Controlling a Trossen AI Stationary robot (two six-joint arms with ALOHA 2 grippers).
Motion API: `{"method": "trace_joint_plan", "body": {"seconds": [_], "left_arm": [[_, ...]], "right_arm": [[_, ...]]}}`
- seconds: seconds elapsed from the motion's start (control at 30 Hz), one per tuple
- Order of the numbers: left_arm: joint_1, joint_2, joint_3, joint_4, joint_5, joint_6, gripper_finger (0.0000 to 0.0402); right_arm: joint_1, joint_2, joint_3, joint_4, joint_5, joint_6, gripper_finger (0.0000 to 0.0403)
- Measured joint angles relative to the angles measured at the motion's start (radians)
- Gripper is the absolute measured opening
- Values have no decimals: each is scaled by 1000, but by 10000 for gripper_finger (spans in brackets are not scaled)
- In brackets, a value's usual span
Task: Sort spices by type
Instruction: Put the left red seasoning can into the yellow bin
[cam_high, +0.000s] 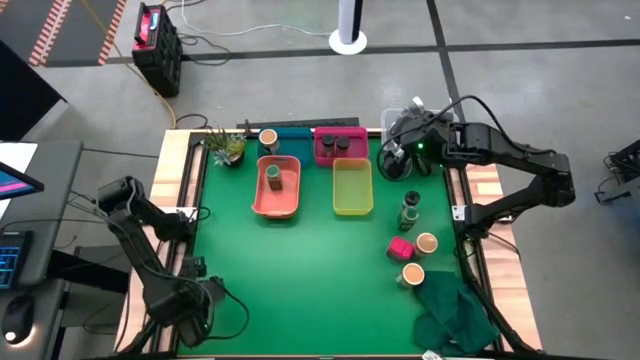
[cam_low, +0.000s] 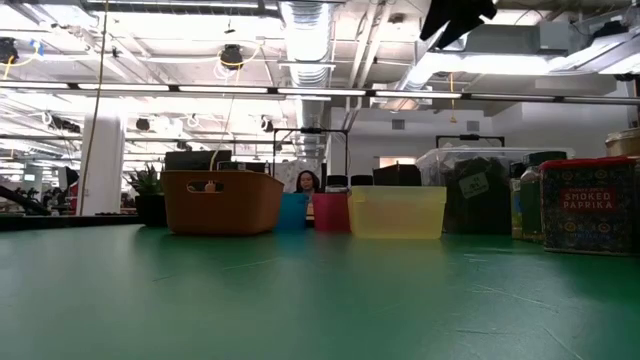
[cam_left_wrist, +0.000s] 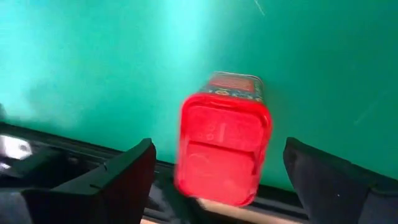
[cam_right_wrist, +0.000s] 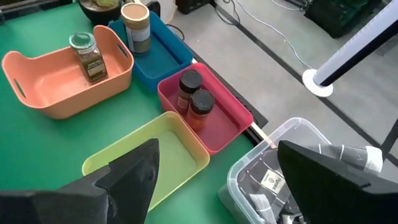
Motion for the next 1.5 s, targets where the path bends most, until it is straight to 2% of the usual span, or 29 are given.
{"method": "trace_joint_plan", "body": {"seconds": [0.1, 0.2, 0.57, 0.7, 0.83, 0.93, 1.0, 1.23, 1.5], "left_arm": [[0, -23, -66, 90, 46, -52, 338], [0, -57, -123, 90, 54, -79, 338], [5, -233, -332, 324, 78, -35, 325], [5, -265, -355, 343, 79, 1, 298], [35, -265, -355, 347, 81, 91, 254], [104, -265, -354, 347, 80, 160, 216], [164, -265, -354, 352, 86, 223, 204], [446, -264, -315, 353, 131, 482, 204], [766, -231, -140, 373, 132, 769, 208]], "right_arm": [[0, 0, 0, 18, 0, 1, 352], [0, 0, 0, 37, -17, 3, 352], [2, 0, 0, 40, -31, 19, 352], [2, 0, 0, 39, -31, 21, 352], [1, 0, 0, 40, -31, 25, 352], [1, 0, 0, 40, -31, 33, 352], [1, 0, 0, 40, -31, 34, 352], [-13, 0, 0, 24, -48, 36, 352], [-26, 0, 0, -116, -107, 38, 352]]}}
